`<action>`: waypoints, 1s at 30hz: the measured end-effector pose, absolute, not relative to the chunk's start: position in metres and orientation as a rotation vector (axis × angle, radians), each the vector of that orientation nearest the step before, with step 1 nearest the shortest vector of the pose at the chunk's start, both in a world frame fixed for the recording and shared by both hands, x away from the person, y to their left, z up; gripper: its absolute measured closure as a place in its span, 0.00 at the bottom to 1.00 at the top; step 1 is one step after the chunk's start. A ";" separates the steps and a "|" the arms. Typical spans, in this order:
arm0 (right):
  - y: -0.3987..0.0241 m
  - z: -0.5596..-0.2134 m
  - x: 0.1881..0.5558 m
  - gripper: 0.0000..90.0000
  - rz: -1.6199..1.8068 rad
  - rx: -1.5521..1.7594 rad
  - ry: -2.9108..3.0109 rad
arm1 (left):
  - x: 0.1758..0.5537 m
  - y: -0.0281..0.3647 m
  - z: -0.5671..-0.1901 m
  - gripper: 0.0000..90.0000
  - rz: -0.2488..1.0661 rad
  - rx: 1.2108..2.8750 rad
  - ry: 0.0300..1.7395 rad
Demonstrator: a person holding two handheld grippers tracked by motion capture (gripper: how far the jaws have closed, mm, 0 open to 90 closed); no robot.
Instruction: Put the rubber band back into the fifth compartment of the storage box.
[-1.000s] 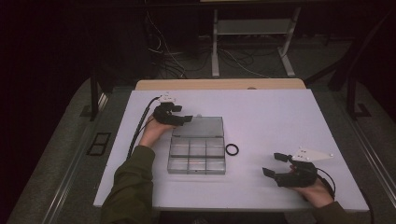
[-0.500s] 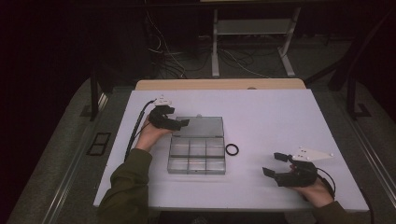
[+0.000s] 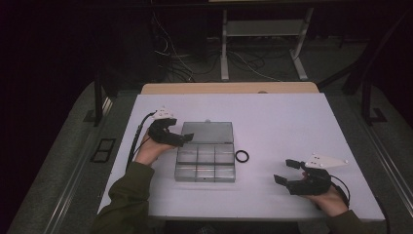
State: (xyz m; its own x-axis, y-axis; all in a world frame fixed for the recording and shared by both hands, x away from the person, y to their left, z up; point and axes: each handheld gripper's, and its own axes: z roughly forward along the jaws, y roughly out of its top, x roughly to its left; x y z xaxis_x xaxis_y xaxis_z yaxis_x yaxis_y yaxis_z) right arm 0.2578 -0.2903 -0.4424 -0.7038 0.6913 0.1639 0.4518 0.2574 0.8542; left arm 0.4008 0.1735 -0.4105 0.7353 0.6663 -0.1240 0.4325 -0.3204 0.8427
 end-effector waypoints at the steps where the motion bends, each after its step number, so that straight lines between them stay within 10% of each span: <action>1: -0.290 -0.442 0.258 0.23 1.424 1.065 2.285 | 0.397 0.175 -0.410 0.00 0.304 1.972 0.834; 30: -0.290 -0.442 0.257 0.23 1.417 1.064 2.289 | 0.302 0.188 -0.426 0.00 0.314 1.916 0.754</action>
